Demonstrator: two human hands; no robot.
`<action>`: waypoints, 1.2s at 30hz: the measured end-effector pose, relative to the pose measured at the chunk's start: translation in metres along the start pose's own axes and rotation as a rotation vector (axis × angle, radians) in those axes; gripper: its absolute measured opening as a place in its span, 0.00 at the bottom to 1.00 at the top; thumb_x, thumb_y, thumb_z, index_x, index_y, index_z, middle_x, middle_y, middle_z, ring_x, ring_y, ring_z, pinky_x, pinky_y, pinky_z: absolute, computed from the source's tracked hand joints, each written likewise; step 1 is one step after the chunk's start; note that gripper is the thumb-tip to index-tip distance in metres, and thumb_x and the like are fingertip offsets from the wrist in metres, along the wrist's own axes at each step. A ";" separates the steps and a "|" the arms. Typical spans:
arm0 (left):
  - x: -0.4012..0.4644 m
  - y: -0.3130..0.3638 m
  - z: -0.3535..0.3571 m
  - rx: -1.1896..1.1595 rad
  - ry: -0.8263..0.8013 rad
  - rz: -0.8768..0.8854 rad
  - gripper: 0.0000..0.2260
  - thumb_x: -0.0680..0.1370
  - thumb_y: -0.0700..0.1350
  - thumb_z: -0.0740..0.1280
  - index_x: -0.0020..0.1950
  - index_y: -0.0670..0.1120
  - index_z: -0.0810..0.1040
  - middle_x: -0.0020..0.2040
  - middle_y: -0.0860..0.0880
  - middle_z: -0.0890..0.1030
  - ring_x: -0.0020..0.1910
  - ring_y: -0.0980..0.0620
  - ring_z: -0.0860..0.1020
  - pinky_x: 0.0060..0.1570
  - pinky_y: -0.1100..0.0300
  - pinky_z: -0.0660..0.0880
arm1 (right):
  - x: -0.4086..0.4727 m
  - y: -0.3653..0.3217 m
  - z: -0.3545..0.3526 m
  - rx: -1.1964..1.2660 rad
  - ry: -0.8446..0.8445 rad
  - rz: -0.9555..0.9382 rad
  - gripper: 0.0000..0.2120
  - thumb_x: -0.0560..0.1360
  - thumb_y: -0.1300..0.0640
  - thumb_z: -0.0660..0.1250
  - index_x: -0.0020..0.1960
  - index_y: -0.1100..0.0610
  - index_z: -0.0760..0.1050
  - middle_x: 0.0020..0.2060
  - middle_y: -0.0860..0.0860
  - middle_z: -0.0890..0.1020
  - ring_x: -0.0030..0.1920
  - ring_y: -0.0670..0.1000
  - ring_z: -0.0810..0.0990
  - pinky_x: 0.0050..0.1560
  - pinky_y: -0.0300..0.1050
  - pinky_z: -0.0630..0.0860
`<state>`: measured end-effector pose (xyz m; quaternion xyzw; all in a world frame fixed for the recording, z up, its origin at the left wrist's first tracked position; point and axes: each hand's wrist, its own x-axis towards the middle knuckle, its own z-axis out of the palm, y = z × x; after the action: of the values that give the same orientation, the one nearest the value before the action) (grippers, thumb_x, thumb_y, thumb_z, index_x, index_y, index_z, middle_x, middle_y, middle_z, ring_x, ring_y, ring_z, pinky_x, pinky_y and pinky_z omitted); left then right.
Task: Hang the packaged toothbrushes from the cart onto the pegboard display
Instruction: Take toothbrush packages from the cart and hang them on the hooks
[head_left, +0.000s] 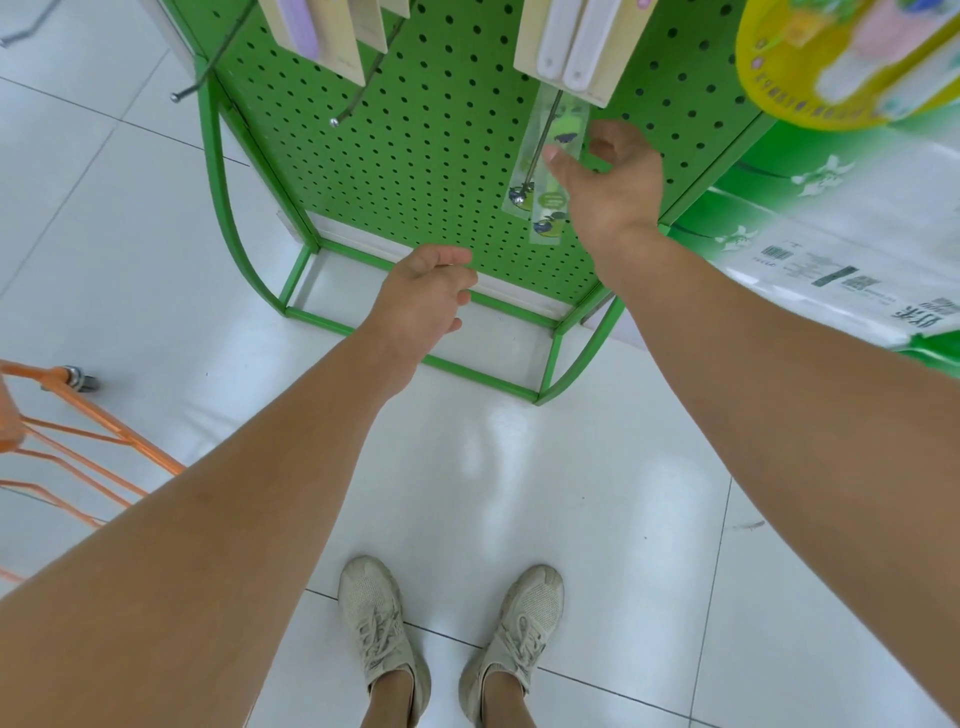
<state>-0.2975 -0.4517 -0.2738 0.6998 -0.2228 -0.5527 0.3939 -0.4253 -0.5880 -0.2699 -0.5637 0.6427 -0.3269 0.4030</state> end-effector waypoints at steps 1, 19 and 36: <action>0.000 0.000 0.000 -0.004 0.005 -0.001 0.11 0.81 0.42 0.65 0.62 0.51 0.77 0.60 0.51 0.80 0.59 0.53 0.79 0.61 0.53 0.77 | 0.002 -0.002 0.000 0.007 -0.027 0.013 0.27 0.74 0.50 0.76 0.69 0.57 0.74 0.65 0.50 0.79 0.64 0.48 0.78 0.66 0.45 0.76; -0.063 0.013 -0.037 0.009 0.074 -0.131 0.09 0.81 0.41 0.64 0.60 0.47 0.79 0.57 0.48 0.82 0.56 0.51 0.80 0.57 0.55 0.78 | -0.127 -0.022 -0.019 0.138 -0.275 0.472 0.04 0.78 0.55 0.72 0.50 0.54 0.79 0.51 0.53 0.83 0.54 0.55 0.84 0.53 0.49 0.84; -0.393 0.077 -0.310 -0.287 0.624 -0.059 0.06 0.78 0.38 0.66 0.53 0.46 0.80 0.45 0.47 0.83 0.42 0.52 0.80 0.42 0.60 0.74 | -0.394 -0.312 0.054 -0.062 -1.016 0.170 0.02 0.77 0.58 0.70 0.47 0.55 0.81 0.41 0.53 0.85 0.42 0.52 0.84 0.46 0.47 0.82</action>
<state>-0.1078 -0.1086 0.0467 0.7787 0.0090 -0.3489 0.5214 -0.2180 -0.2437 0.0373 -0.6090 0.4186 0.0415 0.6725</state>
